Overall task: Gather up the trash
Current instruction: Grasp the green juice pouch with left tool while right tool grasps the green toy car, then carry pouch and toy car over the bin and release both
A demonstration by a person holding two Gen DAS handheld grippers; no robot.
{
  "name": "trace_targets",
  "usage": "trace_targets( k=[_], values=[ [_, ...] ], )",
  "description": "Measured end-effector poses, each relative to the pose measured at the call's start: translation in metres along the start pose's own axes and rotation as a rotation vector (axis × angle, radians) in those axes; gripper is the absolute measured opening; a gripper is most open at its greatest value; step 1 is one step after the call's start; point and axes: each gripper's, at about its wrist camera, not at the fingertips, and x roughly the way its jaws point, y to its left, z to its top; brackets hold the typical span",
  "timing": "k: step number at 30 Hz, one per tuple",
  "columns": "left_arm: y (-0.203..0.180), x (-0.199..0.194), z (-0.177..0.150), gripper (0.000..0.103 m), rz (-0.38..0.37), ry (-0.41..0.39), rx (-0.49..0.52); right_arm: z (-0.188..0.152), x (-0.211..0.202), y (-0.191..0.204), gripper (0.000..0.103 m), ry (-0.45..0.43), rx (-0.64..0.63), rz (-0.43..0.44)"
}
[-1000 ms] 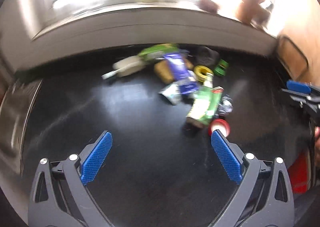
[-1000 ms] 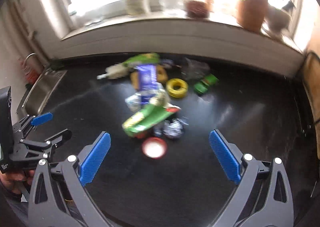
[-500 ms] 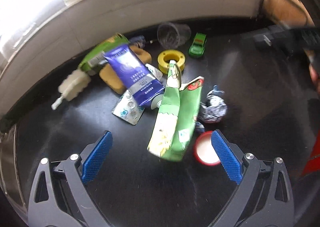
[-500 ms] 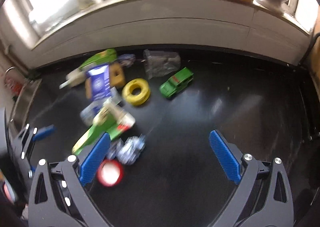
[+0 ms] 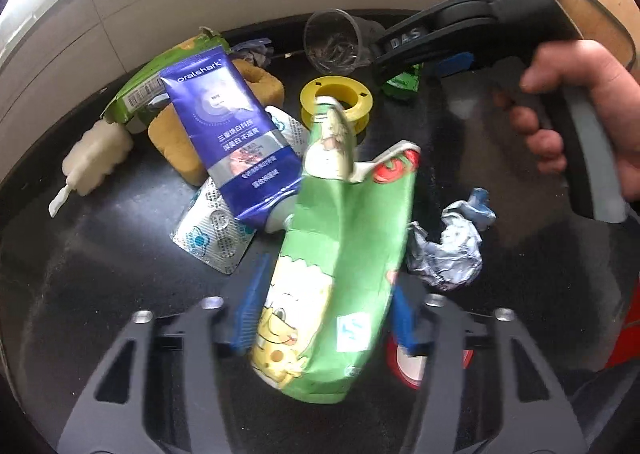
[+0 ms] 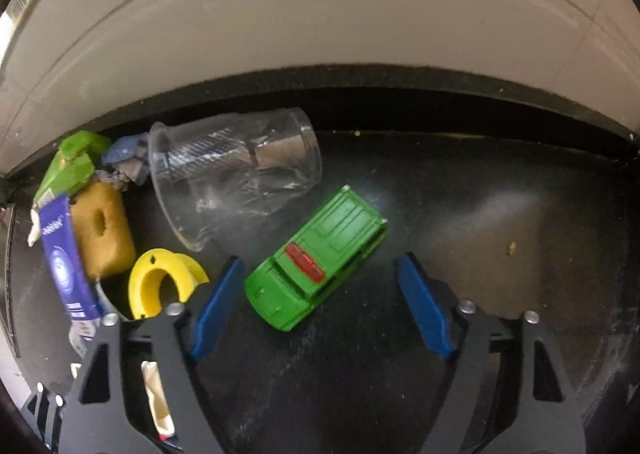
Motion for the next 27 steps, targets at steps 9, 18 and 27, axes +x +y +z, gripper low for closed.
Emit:
trace_targets(
  k=[9, 18, 27],
  values=[
    [0.011, -0.033, -0.005, 0.041, -0.004, -0.008, -0.058, -0.025, -0.034, 0.006, 0.038, -0.042, -0.073, -0.005],
    [0.021, -0.094, -0.023, 0.040, 0.013, -0.083, -0.125, -0.104, -0.127, 0.022, 0.038, -0.109, -0.119, 0.055],
    [0.032, -0.152, -0.067, 0.040, 0.044, -0.126, -0.167, -0.163, -0.180, 0.062, 0.038, -0.130, -0.214, 0.103]
  ],
)
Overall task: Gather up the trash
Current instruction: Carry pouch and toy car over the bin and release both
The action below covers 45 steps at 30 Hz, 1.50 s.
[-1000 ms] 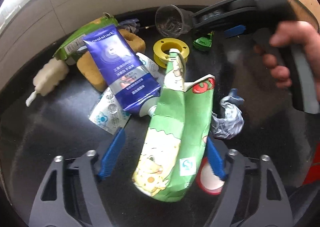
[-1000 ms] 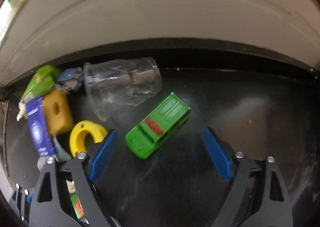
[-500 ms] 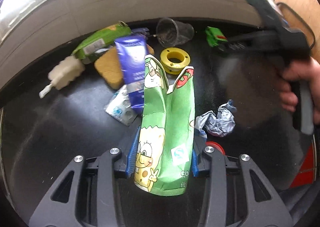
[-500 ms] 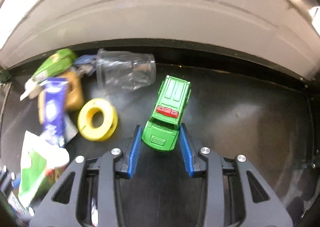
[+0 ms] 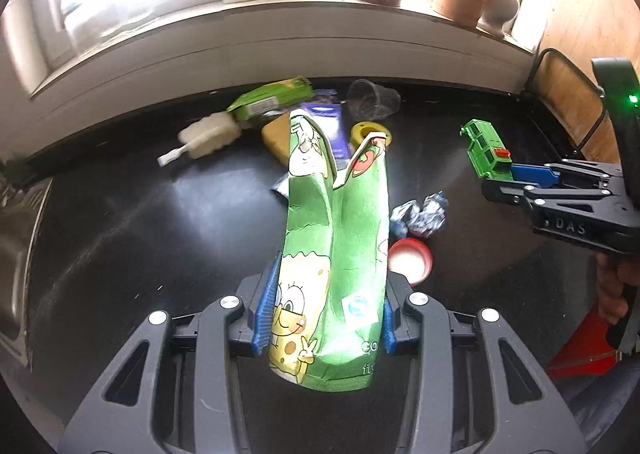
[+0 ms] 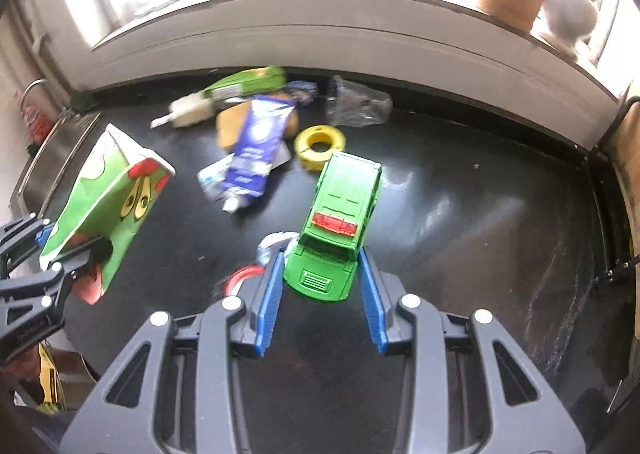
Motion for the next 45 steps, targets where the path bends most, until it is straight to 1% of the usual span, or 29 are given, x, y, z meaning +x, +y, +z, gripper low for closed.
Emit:
trace_targets(
  k=[4, 7, 9, 10, 13, 15, 16, 17, 18, 20, 21, 22, 24, 25, 27, 28, 29, 31, 35, 39, 42, 43, 45],
  values=[
    [0.017, -0.009, -0.012, 0.040, 0.029, 0.000, -0.029, -0.003, -0.008, 0.022, 0.038, -0.003, -0.029, 0.020],
    [0.034, -0.018, -0.020, 0.040, 0.070, -0.003, -0.064, 0.001, -0.010, 0.049, 0.038, -0.007, -0.070, 0.048],
    [0.049, -0.029, -0.027, 0.040, 0.108, -0.009, -0.099, 0.004, -0.010, 0.073, 0.038, -0.008, -0.115, 0.082],
    [0.058, -0.036, -0.032, 0.040, 0.131, -0.012, -0.122, 0.006, -0.009, 0.086, 0.038, -0.008, -0.135, 0.101],
    [0.090, -0.056, -0.050, 0.040, 0.194, -0.009, -0.209, 0.011, -0.003, 0.146, 0.038, 0.009, -0.246, 0.191],
    [0.114, -0.072, -0.068, 0.040, 0.235, -0.011, -0.275, 0.010, 0.000, 0.186, 0.038, 0.019, -0.318, 0.252],
    [0.130, -0.082, -0.083, 0.041, 0.269, -0.005, -0.320, 0.009, 0.001, 0.207, 0.038, 0.028, -0.356, 0.288],
    [0.143, -0.091, -0.098, 0.040, 0.293, 0.005, -0.362, 0.006, 0.002, 0.236, 0.038, 0.038, -0.404, 0.341],
    [0.153, -0.098, -0.109, 0.040, 0.312, 0.011, -0.392, 0.004, 0.004, 0.256, 0.038, 0.049, -0.438, 0.376],
    [0.178, -0.117, -0.147, 0.040, 0.372, 0.033, -0.480, -0.006, 0.007, 0.309, 0.038, 0.081, -0.528, 0.458],
    [0.187, -0.123, -0.161, 0.040, 0.391, 0.042, -0.511, -0.012, 0.007, 0.334, 0.038, 0.098, -0.572, 0.494],
    [0.200, -0.132, -0.184, 0.040, 0.420, 0.061, -0.562, -0.018, 0.009, 0.358, 0.038, 0.119, -0.613, 0.527],
    [0.221, -0.144, -0.218, 0.040, 0.459, 0.090, -0.641, -0.039, 0.010, 0.414, 0.038, 0.174, -0.713, 0.610],
    [0.232, -0.151, -0.242, 0.040, 0.480, 0.111, -0.695, -0.044, 0.011, 0.429, 0.038, 0.191, -0.739, 0.628],
    [0.247, -0.160, -0.273, 0.040, 0.506, 0.134, -0.763, -0.067, 0.014, 0.475, 0.038, 0.243, -0.828, 0.676],
    [0.256, -0.164, -0.293, 0.040, 0.520, 0.148, -0.799, -0.076, 0.015, 0.491, 0.038, 0.259, -0.856, 0.687],
    [0.263, -0.164, -0.308, 0.040, 0.528, 0.161, -0.823, -0.090, 0.018, 0.513, 0.038, 0.286, -0.901, 0.701],
    [0.276, -0.162, -0.339, 0.040, 0.534, 0.182, -0.873, -0.116, 0.026, 0.546, 0.038, 0.337, -0.969, 0.715],
    [0.297, -0.145, -0.387, 0.041, 0.520, 0.218, -0.937, -0.155, 0.052, 0.587, 0.038, 0.409, -1.051, 0.685],
    [0.315, -0.130, -0.418, 0.041, 0.486, 0.231, -0.978, -0.181, 0.073, 0.611, 0.038, 0.461, -1.086, 0.643],
    [0.322, -0.122, -0.430, 0.041, 0.465, 0.239, -0.983, -0.188, 0.085, 0.627, 0.038, 0.481, -1.095, 0.609],
    [0.324, -0.120, -0.432, 0.041, 0.460, 0.236, -0.979, -0.189, 0.088, 0.628, 0.033, 0.484, -1.099, 0.603],
    [0.327, -0.116, -0.434, 0.041, 0.453, 0.238, -0.967, -0.188, 0.094, 0.633, 0.031, 0.484, -1.106, 0.589]
  ],
)
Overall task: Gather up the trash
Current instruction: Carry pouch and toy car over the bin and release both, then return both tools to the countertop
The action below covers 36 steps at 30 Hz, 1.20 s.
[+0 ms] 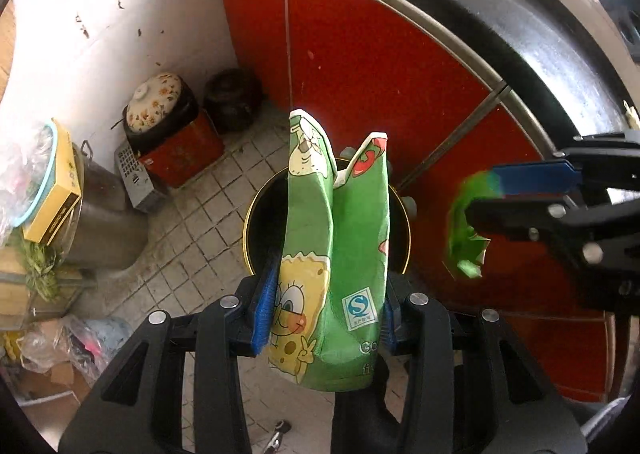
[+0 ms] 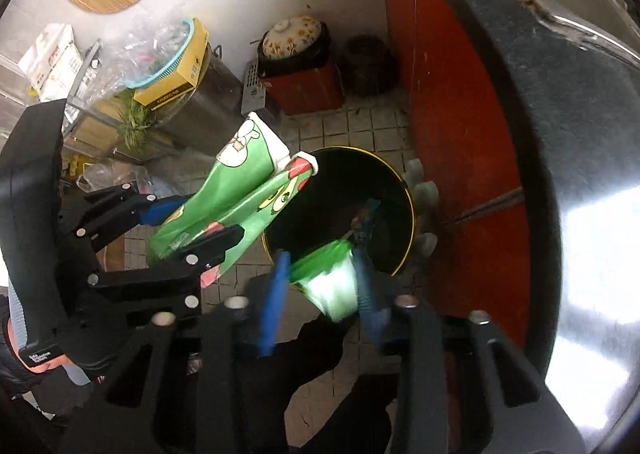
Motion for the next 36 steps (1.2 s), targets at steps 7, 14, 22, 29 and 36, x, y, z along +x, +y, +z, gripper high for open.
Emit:
trace_targets(
  k=[7, 14, 22, 29, 36],
  values=[
    [0.001, 0.021, 0.007, 0.070, -0.043, 0.016, 0.017, 0.005, 0.002, -0.017, 0.067, -0.002, 0.064, -0.018],
    [-0.001, 0.020, 0.007, 0.088, -0.025, 0.025, 0.026, -0.006, -0.026, -0.025, 0.069, -0.055, 0.088, 0.005],
    [-0.026, -0.017, 0.015, 0.092, 0.013, -0.014, 0.096, -0.044, -0.110, -0.039, 0.077, -0.215, 0.148, -0.028],
    [-0.128, -0.086, 0.045, 0.092, -0.048, -0.155, 0.336, -0.157, -0.228, -0.110, 0.081, -0.435, 0.400, -0.249],
    [-0.305, -0.143, 0.057, 0.092, -0.262, -0.264, 0.636, -0.328, -0.318, -0.189, 0.081, -0.536, 0.772, -0.500]
  ],
)
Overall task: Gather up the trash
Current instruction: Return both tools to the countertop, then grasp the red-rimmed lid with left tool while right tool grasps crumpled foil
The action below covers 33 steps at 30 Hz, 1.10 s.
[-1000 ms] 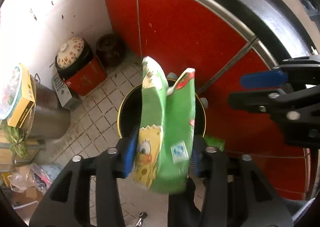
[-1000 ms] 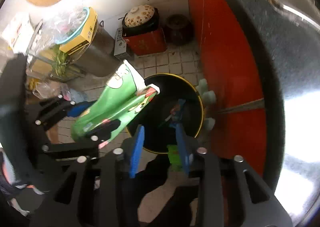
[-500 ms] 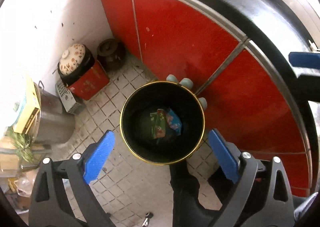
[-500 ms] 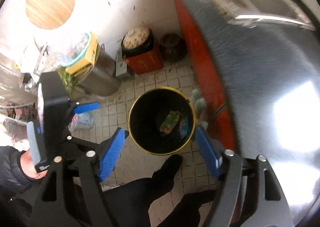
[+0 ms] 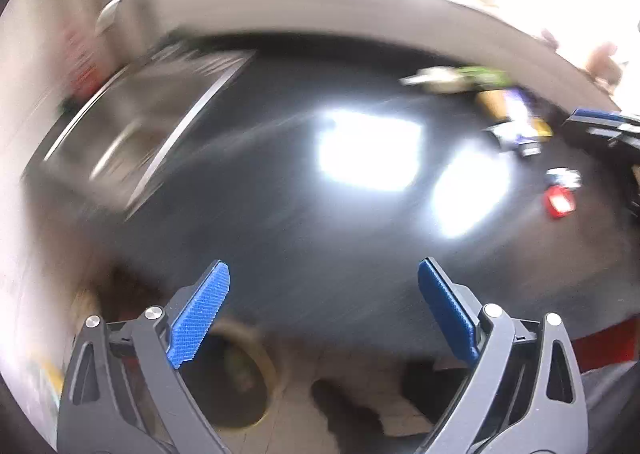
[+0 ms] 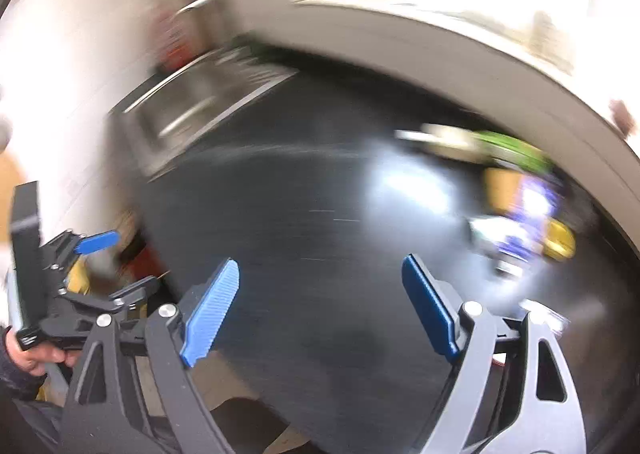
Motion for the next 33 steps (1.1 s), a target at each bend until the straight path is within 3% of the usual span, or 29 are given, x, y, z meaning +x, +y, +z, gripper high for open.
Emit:
trace_targets(
  k=[2, 6, 10, 13, 22, 27, 33],
  values=[
    [-0.050, 0.003, 0.032, 0.092, -0.080, -0.020, 0.069, -0.010, -0.018, -0.050, 0.081, -0.015, 0.067, -0.086],
    [-0.136, -0.001, 0.069, 0.092, -0.166, -0.040, 0.168, -0.032, -0.042, -0.132, 0.081, -0.036, 0.191, -0.164],
    [-0.203, -0.001, 0.097, 0.092, -0.182, -0.045, 0.235, -0.046, -0.058, -0.173, 0.081, -0.050, 0.246, -0.188],
    [-0.231, 0.002, 0.110, 0.092, -0.169, -0.034, 0.247, -0.052, -0.062, -0.195, 0.081, -0.057, 0.270, -0.190],
    [-0.261, 0.019, 0.126, 0.092, -0.094, 0.001, 0.227, -0.053, -0.052, -0.226, 0.081, -0.030, 0.261, -0.164],
    [-0.267, 0.044, 0.122, 0.092, -0.101, 0.043, 0.212, -0.053, -0.034, -0.242, 0.081, 0.011, 0.252, -0.144],
    [-0.283, 0.071, 0.101, 0.092, -0.153, 0.068, 0.281, -0.057, -0.005, -0.256, 0.081, 0.041, 0.227, -0.093]
  ],
)
